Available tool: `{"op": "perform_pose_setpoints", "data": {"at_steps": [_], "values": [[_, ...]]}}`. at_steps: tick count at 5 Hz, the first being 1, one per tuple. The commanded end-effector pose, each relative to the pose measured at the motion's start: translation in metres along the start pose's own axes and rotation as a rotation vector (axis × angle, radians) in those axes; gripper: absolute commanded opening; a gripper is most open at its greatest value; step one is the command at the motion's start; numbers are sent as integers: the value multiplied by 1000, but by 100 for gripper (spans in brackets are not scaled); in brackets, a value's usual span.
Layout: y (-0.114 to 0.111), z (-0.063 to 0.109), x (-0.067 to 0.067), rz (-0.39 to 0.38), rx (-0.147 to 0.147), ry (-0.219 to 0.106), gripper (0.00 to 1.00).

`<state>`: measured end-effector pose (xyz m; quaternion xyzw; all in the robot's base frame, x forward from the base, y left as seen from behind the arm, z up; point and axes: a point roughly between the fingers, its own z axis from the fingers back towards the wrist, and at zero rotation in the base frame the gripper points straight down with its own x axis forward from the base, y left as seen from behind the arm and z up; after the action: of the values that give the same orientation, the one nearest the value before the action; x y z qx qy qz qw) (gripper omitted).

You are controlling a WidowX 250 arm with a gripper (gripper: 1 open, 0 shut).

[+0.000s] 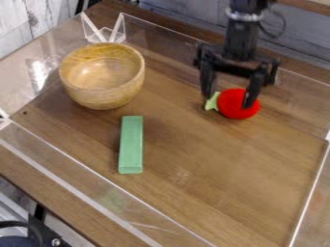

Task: Move the red object to the left side of the table

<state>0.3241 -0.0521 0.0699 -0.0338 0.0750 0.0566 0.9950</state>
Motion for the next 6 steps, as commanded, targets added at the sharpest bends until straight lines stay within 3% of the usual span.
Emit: {"op": "perform_pose_setpoints", "data": {"at_steps": [1, 2, 4, 6], "values": [[-8, 4, 11, -6, -19, -56, 100], [-6, -2, 13, 0, -21, -52, 0], [-2, 17, 3, -14, -31, -53, 0], [6, 60, -12, -47, -44, -83, 0]]}}
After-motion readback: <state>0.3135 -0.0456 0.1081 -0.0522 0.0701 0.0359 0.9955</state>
